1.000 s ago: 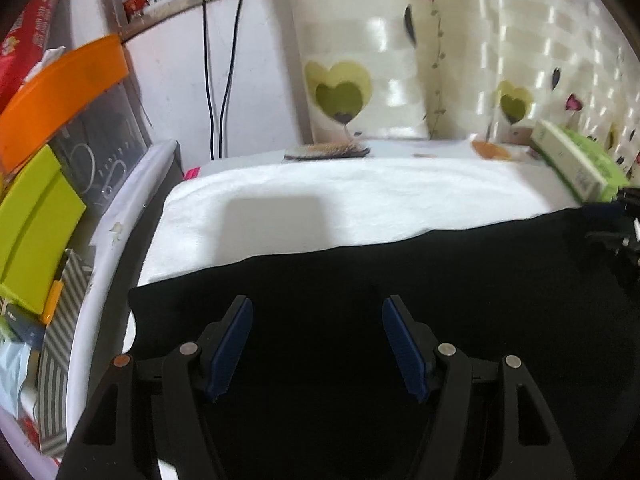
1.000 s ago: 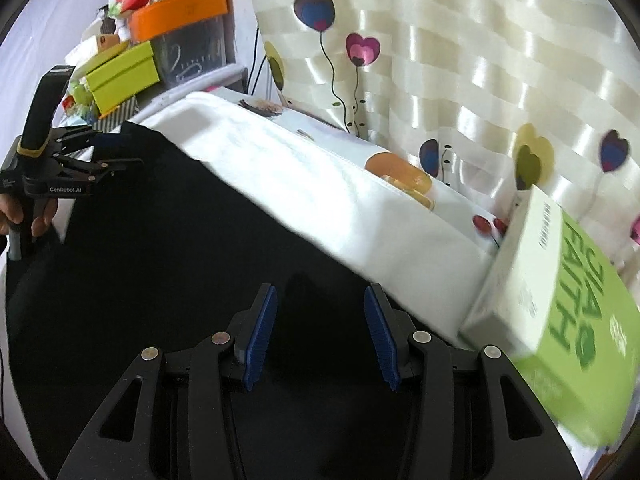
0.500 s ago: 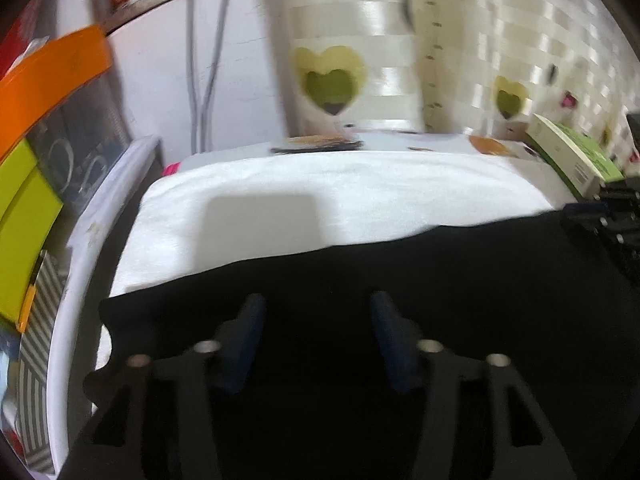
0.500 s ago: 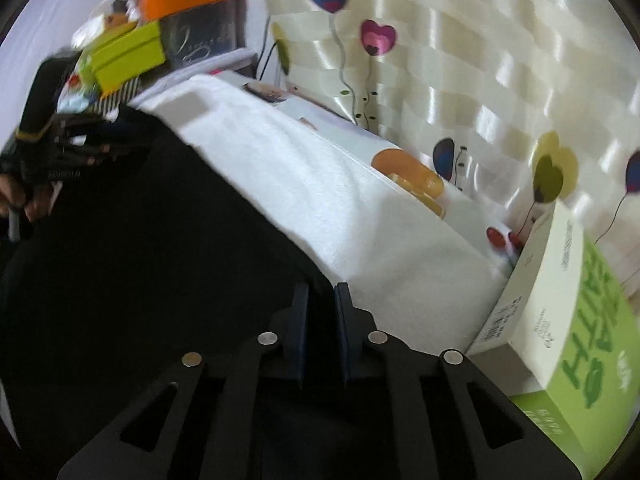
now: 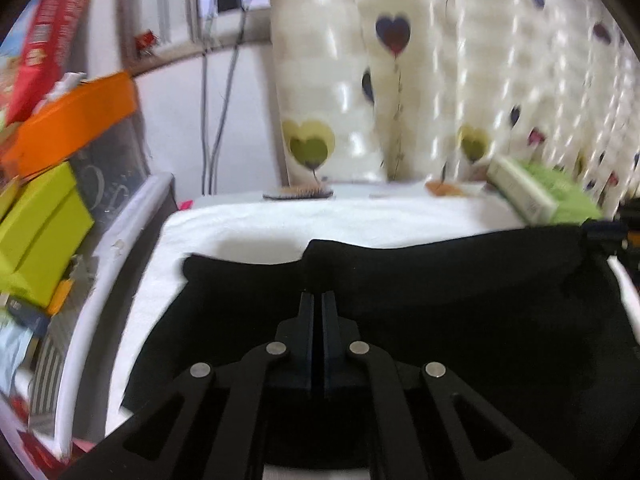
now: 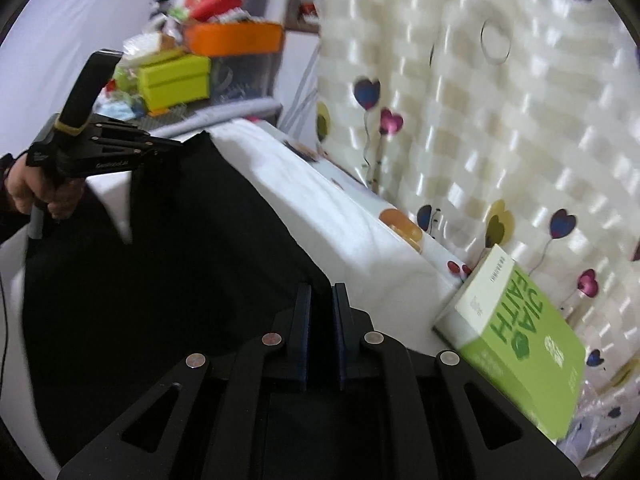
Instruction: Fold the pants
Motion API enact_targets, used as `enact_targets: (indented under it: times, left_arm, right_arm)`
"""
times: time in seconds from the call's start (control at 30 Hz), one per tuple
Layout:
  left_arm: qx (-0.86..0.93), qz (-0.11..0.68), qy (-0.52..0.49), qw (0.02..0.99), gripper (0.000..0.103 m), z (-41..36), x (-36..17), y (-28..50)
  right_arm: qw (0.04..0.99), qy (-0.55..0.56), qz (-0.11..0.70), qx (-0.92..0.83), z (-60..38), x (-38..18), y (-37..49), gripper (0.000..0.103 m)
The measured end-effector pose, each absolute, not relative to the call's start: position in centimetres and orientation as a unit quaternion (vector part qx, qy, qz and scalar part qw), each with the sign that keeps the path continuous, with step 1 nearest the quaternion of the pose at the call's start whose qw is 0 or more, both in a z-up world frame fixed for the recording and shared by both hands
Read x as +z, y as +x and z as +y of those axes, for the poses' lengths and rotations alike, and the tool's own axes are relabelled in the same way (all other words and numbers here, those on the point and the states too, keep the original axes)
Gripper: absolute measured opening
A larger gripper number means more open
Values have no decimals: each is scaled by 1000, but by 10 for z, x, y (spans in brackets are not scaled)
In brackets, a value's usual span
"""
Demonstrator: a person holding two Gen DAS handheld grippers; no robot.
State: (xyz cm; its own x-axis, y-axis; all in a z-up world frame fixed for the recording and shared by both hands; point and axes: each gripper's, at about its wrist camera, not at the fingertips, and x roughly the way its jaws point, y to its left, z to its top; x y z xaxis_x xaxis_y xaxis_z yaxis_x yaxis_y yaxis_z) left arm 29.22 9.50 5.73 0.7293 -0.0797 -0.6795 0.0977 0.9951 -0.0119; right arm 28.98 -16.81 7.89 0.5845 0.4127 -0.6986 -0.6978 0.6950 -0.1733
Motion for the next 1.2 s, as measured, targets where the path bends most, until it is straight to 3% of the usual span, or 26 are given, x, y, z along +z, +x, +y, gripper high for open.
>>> enact_targets:
  times: [0.27, 0.57, 0.63, 0.73, 0.77, 0.8, 0.83, 0.9, 1.2]
  left_arm:
    - [-71, 332, -54, 939, 4, 104, 74, 193]
    - [-72, 383, -96, 916, 5, 106, 28, 101]
    - [-76, 390, -107, 912, 5, 110, 23, 85]
    - [-72, 381, -120, 914, 6, 117, 29, 66]
    - [-66, 375, -119, 917, 9, 119, 34, 62]
    - [-58, 367, -121, 921, 18, 121, 41, 59]
    - [-54, 359, -126, 923, 35, 123, 47, 58]
    - [-48, 346, -128, 928, 53, 123, 58, 64]
    - [19, 399, -29, 916, 53, 72, 31, 158]
  right_arm:
    - [866, -212, 308, 332, -180, 81, 184, 5]
    - [838, -176, 387, 342, -186, 14, 96, 5]
    - [835, -174, 401, 335, -186, 1, 86, 7]
    - [845, -135, 400, 329, -195, 3, 79, 16]
    - [847, -120, 401, 328, -199, 5, 77, 23]
    - [852, -107, 397, 324, -204, 7, 73, 30]
    - [855, -101, 392, 323, -206, 9, 71, 33]
    - [862, -86, 384, 319, -212, 13, 66, 42]
    - [883, -51, 370, 284, -227, 18, 77, 42]
